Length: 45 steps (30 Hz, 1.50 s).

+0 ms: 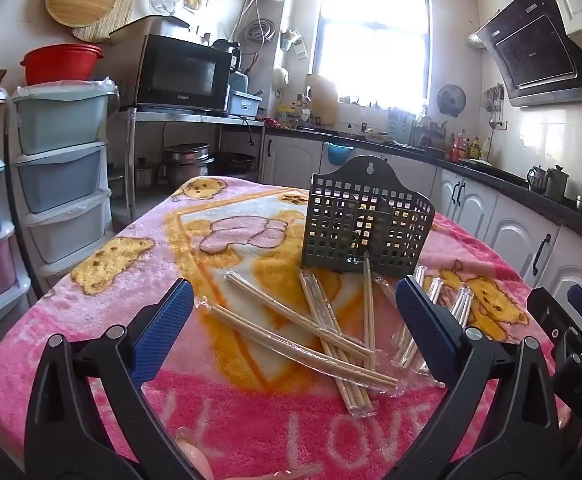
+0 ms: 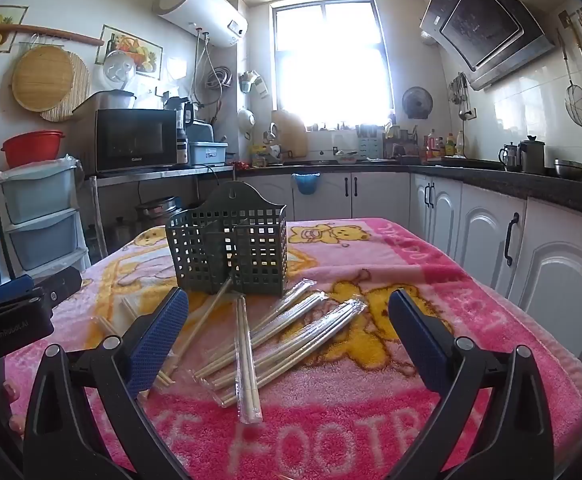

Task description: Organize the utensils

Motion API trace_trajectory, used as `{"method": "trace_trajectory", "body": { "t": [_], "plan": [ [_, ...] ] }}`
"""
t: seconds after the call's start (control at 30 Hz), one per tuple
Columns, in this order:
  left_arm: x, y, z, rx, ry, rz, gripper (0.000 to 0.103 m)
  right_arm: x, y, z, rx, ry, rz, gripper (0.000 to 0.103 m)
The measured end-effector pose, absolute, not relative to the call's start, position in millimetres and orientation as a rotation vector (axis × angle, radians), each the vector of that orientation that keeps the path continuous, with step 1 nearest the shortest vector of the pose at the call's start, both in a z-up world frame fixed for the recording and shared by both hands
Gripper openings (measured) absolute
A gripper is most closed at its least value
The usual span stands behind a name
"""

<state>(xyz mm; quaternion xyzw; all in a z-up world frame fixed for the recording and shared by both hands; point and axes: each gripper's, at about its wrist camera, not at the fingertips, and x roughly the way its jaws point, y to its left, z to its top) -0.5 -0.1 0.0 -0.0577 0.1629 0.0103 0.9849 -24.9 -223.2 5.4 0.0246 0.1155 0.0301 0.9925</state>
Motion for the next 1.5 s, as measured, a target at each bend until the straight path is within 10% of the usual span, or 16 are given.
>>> {"method": "trace_trajectory", "body": {
  "t": [1.5],
  "plan": [
    [-0.1, -0.3, -0.3, -0.116, 0.335, 0.019, 0.094, -26.7, -223.7, 7.6, 0.049, 0.235, 0.06, 0.097]
  ]
}}
